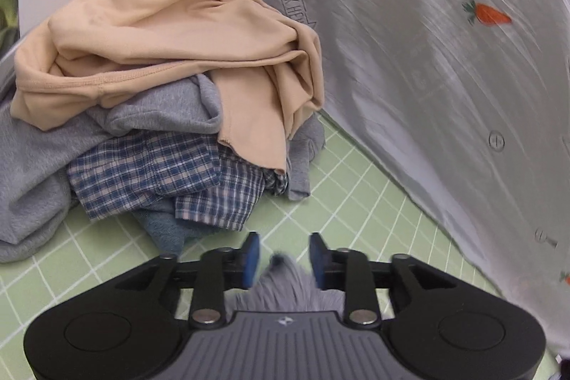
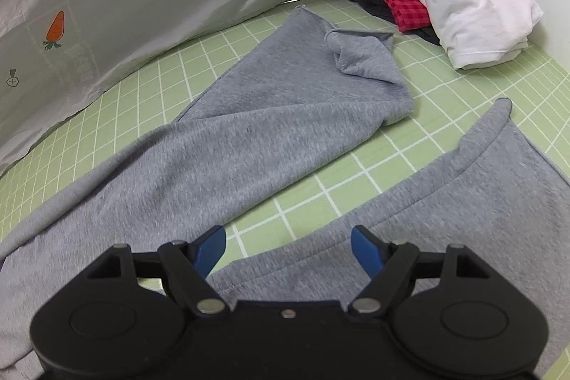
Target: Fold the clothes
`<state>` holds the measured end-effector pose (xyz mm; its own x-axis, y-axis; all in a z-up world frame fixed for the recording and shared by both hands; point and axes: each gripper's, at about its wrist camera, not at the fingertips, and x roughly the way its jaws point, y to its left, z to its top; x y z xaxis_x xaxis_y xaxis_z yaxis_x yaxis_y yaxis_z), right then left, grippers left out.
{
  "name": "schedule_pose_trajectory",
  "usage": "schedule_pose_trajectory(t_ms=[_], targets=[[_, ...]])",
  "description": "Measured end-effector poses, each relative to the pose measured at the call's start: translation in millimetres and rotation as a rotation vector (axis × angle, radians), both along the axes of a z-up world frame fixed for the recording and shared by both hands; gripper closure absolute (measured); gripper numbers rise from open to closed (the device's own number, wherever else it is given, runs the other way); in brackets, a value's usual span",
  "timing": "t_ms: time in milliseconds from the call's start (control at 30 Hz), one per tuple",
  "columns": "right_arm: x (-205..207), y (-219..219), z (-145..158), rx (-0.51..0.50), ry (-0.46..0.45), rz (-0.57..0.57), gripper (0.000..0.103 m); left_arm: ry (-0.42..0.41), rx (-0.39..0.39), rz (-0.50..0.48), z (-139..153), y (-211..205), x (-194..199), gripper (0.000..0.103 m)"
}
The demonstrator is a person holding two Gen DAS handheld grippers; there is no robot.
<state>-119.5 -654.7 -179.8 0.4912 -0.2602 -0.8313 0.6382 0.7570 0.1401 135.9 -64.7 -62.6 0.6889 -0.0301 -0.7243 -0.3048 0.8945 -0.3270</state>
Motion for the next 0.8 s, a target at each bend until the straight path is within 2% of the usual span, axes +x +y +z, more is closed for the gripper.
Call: schedule_pose_trajectory(t_ms=[133, 367, 600, 800], targets=[[2.5, 2.7, -3.9, 0.014, 0.014, 0.003, 0.025, 0.052, 0.038, -0.07, -9.7, -10.1, -17.1, 0.069], [15.6, 12.0, -3.5, -0.003, 0.036, 0.065, 0.025, 0.131, 0.001, -0.131, -43.7, -30.4, -26.2, 0.069], [17.4, 11.5, -0.4, -0.025, 0.047, 0.072, 0.023, 0.139, -0.026, -0.045, -60.4, -32.1, -4.1, 0.067], [12.3, 5.1, -0.4, -0.029, 0.05, 0.039, 0.022, 0.136, -0.044, -0.032, -60.5, -25.4, 14.2, 0.062]])
